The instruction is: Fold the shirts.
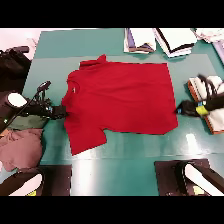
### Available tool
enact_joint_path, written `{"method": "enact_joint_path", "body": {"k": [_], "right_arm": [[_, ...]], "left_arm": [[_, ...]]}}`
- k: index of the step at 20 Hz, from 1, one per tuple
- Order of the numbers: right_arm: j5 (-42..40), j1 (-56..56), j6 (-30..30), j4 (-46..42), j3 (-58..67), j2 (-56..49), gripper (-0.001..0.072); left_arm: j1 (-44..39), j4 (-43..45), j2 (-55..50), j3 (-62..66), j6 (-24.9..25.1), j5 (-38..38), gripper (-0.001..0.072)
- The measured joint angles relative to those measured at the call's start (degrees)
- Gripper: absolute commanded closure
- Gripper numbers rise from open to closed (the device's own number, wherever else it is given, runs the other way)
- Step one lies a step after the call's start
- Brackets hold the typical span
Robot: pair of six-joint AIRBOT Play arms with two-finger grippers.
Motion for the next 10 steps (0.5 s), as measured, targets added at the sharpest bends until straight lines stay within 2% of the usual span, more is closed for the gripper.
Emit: {"method": "enact_joint_path", "body": {"k": [1,2,7,8,10], "right_arm": [[-0.1,-2.3,0.0,0.5,-3.4,0.4,0.0231],[-0.2,-3.8,0.0,1.1,-6.2,0.4,0.0264],[-5.6,-3.5,0.1,6.8,-15.0,-3.1,0.0266],[-6.8,-2.2,0.2,8.2,-15.6,-4.1,0.0314],[-9.8,1.0,0.2,10.8,-16.3,-6.2,0.0548]], "left_arm": [[0.0,0.0,0.3,0.2,0.1,0.0,0.0680],[0.0,0.0,0.6,0.3,0.2,-0.1,0.0680],[0.0,-0.2,1.1,0.5,0.3,-0.3,0.0680],[0.0,-0.2,1.2,0.5,0.3,-0.3,0.0680],[0.0,-0.2,1.2,0.5,0.3,-0.4,0.0681]]}}
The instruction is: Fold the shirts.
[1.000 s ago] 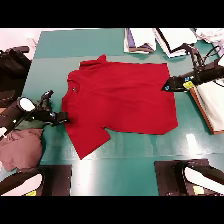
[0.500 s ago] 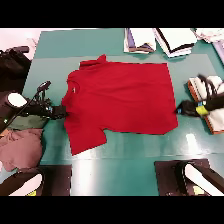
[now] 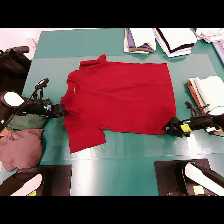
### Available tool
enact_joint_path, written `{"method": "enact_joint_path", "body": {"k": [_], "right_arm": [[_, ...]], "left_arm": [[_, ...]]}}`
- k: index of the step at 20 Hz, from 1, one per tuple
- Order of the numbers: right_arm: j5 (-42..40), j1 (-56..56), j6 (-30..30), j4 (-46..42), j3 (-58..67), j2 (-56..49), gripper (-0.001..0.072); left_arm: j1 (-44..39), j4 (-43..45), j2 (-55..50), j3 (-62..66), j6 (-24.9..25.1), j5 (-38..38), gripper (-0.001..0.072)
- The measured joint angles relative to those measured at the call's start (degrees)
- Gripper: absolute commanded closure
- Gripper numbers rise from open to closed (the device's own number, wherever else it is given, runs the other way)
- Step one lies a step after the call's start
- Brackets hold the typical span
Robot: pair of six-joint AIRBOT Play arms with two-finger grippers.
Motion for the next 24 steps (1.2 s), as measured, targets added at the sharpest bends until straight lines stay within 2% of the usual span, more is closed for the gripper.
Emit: {"method": "enact_joint_path", "body": {"k": [1,2,5,8,14,20,24], "right_arm": [[-1.9,1.7,0.0,0.6,0.0,-0.8,0.0677],[-3.4,3.3,-0.1,0.9,0.3,-1.5,0.0697],[-7.4,7.0,-0.7,-0.1,4.2,-0.7,0.0697],[-6.4,8.7,-1.1,0.9,13.7,4.5,0.0697],[-5.4,9.5,-1.2,-2.0,45.4,15.5,0.0697],[1.7,9.7,1.4,-12.8,74.9,18.4,0.0698],[9.1,9.7,2.8,-16.9,86.3,15.1,0.0698]], "left_arm": [[0.0,0.0,0.0,0.0,0.0,0.0,0.0680],[0.0,0.0,0.0,0.1,0.0,-0.4,0.0681],[0.0,0.2,0.6,1.8,0.0,-2.2,0.0681],[0.0,1.0,4.6,8.3,-0.5,-3.4,0.0681],[0.0,3.4,14.5,36.8,-2.2,-4.5,0.0681],[0.0,5.3,17.9,66.1,-4.1,-4.0,0.0682],[0.0,8.1,17.1,71.9,-6.5,-5.0,0.0682]]}}
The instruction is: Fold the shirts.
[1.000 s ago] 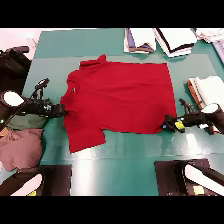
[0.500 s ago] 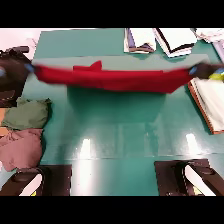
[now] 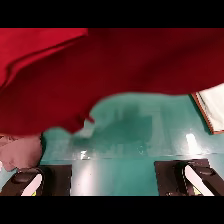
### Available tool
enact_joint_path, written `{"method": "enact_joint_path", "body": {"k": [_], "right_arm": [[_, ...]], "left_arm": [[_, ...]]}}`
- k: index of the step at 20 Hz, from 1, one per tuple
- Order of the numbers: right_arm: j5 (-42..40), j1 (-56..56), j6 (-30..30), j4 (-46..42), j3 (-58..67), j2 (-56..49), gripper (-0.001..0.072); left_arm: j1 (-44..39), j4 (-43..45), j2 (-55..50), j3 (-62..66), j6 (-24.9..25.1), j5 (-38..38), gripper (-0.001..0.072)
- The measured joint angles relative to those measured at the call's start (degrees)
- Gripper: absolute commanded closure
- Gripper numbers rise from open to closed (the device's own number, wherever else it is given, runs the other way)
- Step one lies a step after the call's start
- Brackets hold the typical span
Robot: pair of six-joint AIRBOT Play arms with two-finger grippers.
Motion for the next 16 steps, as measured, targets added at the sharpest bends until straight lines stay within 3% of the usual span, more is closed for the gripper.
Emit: {"method": "enact_joint_path", "body": {"k": [3,8,16], "right_arm": [[3.0,0.0,0.4,-1.0,0.0,-3.2,0.0698],[4.7,0.0,0.5,-1.7,-11.5,-12.0,0.0698],[-3.4,3.7,0.2,-2.4,-26.6,-32.3,0.0698]], "left_arm": [[0.0,1.2,-3.7,-2.9,-1.0,-3.9,0.0681],[0.0,1.6,-15.1,-15.4,-1.4,-8.6,0.0680],[0.0,1.2,-40.1,-29.8,3.1,-2.9,0.0681]]}}
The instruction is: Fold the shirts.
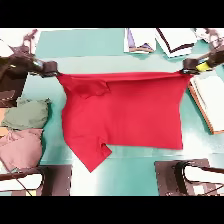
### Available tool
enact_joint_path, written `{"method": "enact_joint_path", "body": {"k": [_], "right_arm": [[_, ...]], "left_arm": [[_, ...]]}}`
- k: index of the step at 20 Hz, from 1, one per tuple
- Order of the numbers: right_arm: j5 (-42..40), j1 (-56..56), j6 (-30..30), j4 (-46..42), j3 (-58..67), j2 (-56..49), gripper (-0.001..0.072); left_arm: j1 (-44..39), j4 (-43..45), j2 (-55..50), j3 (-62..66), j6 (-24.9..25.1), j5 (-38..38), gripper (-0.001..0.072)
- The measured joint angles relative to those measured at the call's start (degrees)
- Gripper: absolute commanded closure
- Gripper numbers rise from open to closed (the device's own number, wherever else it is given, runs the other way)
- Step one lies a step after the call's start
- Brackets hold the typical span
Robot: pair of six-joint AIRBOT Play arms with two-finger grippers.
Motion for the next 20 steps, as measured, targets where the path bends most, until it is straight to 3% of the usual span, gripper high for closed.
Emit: {"method": "enact_joint_path", "body": {"k": [4,12,20], "right_arm": [[-3.3,1.8,-0.1,0.1,5.2,-8.3,0.0698],[2.6,2.4,-0.1,-5.3,10.0,-12.4,0.0698],[0.4,1.8,0.7,-7.6,-3.3,-8.2,0.0694]], "left_arm": [[0.0,-0.2,-5.1,-0.2,0.8,4.6,0.0680],[-0.5,-0.7,-6.9,-4.5,1.7,0.7,0.0680],[-4.4,-0.3,-7.1,-10.7,2.3,3.4,0.0677]]}}
